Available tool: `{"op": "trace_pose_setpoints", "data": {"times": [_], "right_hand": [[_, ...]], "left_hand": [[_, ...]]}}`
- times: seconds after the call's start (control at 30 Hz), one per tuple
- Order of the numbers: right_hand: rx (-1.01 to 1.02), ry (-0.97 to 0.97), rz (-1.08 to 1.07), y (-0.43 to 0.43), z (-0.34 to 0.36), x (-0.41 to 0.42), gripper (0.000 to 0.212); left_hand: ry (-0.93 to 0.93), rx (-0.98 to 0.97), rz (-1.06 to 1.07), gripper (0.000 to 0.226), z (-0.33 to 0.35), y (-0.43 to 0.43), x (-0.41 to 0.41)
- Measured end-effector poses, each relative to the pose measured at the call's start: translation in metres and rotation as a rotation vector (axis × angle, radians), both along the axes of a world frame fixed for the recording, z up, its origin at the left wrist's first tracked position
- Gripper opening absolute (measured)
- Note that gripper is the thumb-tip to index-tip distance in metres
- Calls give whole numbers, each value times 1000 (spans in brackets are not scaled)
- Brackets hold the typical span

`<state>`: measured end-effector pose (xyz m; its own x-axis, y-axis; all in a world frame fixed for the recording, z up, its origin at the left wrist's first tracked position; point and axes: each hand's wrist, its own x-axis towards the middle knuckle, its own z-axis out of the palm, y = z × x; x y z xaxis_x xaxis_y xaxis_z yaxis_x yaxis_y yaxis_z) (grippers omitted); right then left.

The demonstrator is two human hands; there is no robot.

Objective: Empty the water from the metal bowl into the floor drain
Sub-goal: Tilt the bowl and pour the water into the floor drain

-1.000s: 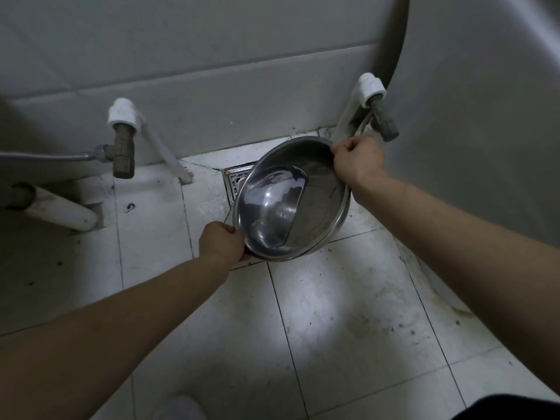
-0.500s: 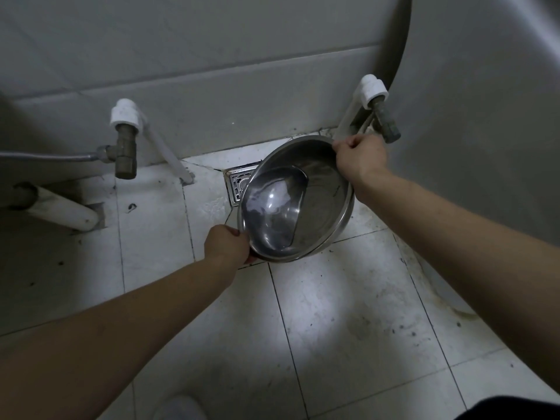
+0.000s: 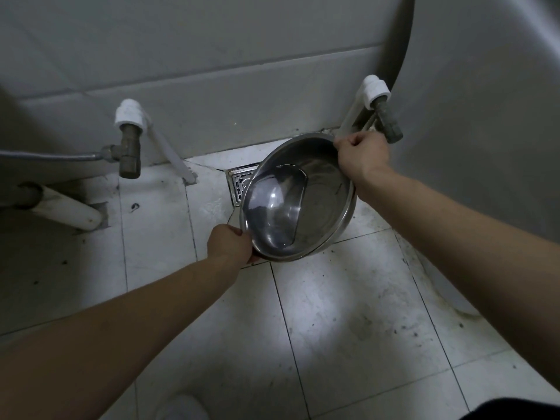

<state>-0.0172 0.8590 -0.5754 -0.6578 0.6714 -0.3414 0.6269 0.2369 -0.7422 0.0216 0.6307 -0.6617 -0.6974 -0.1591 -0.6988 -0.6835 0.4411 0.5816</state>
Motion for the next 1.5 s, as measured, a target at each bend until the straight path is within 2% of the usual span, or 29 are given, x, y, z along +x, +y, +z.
{"op": "trace_pose_setpoints", "data": {"times": [0.2,0.53,0.7,0.83,1.0,1.17,1.4,1.5], "right_hand": [[6,-14,10,-1,4,1,24],[5,-8,8,-4,6,1,29],[8,-9,4,-4,6,-1,29],[2,3,1,-3,7,-2,18],[-6,18,-9,-2,6,-2,29],[-4,27,-9,-2,6,-2,27],[1,35,-8,-1,5,-2,18],[-4,40,-8,0,5,-2,24]], "left_hand": [[0,9,10,27,-1,0,2],[-10,4,4,16,-2,1,2],[-18,4,6,18,-3,1,2],[-19,5,1,16,-4,2,2],[-23,24,8,13,-5,3,1],[-20,22,1,18,-6,4,2],[-33,37,11,12,-5,4,2],[-28,33,3,12,-6,4,3]]}}
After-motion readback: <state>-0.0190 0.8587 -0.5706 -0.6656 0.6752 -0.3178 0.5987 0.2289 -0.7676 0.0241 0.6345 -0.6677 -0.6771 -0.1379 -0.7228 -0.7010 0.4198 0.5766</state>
